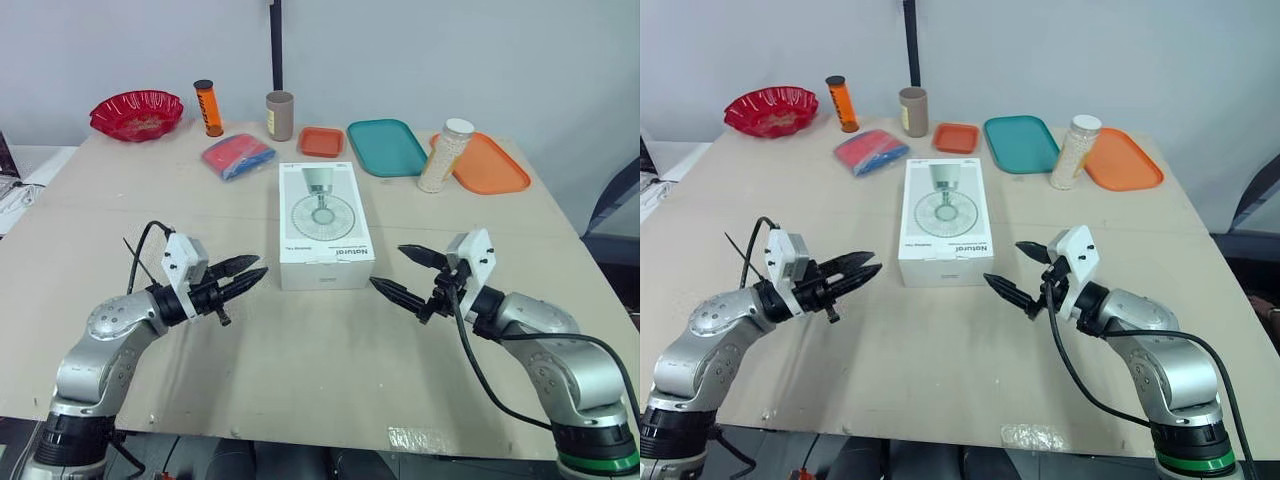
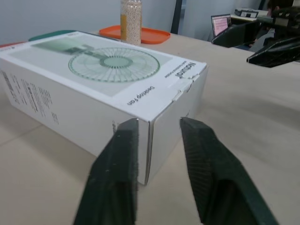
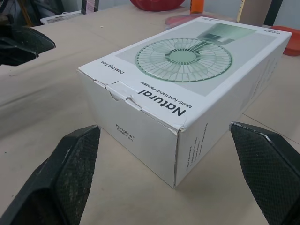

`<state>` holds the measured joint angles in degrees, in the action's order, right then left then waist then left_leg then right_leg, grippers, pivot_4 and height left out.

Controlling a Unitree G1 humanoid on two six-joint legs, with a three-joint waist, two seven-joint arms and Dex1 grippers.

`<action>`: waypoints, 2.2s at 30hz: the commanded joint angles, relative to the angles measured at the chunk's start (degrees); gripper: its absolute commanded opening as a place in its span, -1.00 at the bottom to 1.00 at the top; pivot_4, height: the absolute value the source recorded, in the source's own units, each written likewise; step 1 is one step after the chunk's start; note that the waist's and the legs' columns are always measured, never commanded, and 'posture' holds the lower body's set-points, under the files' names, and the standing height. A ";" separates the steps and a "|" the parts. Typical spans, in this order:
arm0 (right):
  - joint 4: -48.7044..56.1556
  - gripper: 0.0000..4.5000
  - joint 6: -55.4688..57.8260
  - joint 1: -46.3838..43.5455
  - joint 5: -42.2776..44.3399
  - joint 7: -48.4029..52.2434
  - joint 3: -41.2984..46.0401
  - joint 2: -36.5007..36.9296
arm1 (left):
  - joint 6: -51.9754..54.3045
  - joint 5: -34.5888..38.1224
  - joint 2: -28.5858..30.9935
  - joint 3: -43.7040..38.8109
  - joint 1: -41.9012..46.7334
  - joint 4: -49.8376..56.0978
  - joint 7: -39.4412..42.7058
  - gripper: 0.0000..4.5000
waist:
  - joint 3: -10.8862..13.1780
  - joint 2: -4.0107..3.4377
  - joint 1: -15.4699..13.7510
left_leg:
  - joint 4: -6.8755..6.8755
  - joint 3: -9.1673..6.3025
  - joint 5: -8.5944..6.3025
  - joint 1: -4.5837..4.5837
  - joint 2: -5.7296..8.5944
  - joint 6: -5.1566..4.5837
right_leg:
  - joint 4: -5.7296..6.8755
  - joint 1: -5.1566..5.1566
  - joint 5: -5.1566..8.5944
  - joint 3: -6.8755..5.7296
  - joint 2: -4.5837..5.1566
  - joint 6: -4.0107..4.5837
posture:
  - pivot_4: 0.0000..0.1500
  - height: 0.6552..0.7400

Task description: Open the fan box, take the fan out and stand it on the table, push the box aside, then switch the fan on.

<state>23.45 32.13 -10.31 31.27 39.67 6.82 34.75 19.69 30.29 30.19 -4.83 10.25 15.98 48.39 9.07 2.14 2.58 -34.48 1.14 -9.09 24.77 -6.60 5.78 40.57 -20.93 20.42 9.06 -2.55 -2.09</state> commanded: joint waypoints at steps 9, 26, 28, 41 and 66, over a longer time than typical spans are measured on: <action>5.87 1.00 2.73 -4.58 -2.25 -4.66 -1.28 1.32 | -7.69 -6.49 -4.77 6.97 18.03 -16.14 4.15 -0.99 | 0.00 0.00 -0.07 | -0.06 -0.02 -0.01 0.02 0.04 -0.02 | 0.00 0.03 -0.01 -0.03 0.00 0.00 | 1.00 0.97; 0.59 1.00 2.34 -17.21 -17.90 -3.97 -17.46 2.45 | -17.79 -19.92 -7.82 12.57 24.64 -29.19 1.27 -0.99 | 0.01 -0.01 -0.27 | -0.11 -0.03 -0.01 0.08 0.03 -0.02 | -0.02 0.00 -0.01 -0.03 0.00 0.01 | 1.00 0.97; -1.02 1.00 1.54 -18.55 -19.12 -3.02 -18.80 2.29 | -17.83 -19.93 -8.05 12.57 24.53 -29.06 1.11 -0.99 | 0.00 -0.01 -0.28 | -0.13 -0.04 0.00 0.04 0.03 -0.01 | 0.00 0.02 -0.03 -0.03 0.00 0.01 | 1.00 0.97; -7.61 1.00 -1.11 -22.41 -24.65 -0.76 -20.86 0.14 | -17.40 -19.72 -9.16 12.48 22.74 -27.16 0.68 -0.99 | 0.00 -0.01 -0.75 | -0.13 -0.03 -0.01 0.04 0.03 -0.02 | -0.01 0.03 -0.03 -0.03 0.00 0.01 | 1.00 0.97; -8.16 1.00 6.27 -25.18 -18.63 -1.50 -12.37 -4.19 | -19.38 -21.27 -8.93 14.15 21.08 -27.92 2.40 -0.99 | -0.02 -0.04 -0.71 | -0.10 -0.03 -0.01 -0.01 0.03 -0.03 | 0.00 0.06 -0.04 -0.03 0.00 0.03 | 1.00 0.97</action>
<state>12.03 37.52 -35.25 9.60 37.53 -10.16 30.48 -0.14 10.02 21.07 8.08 32.15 -11.72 50.03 9.05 2.10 1.88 -34.58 1.11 -9.10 24.76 -6.57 5.75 40.58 -20.88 20.39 9.03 -2.55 -2.06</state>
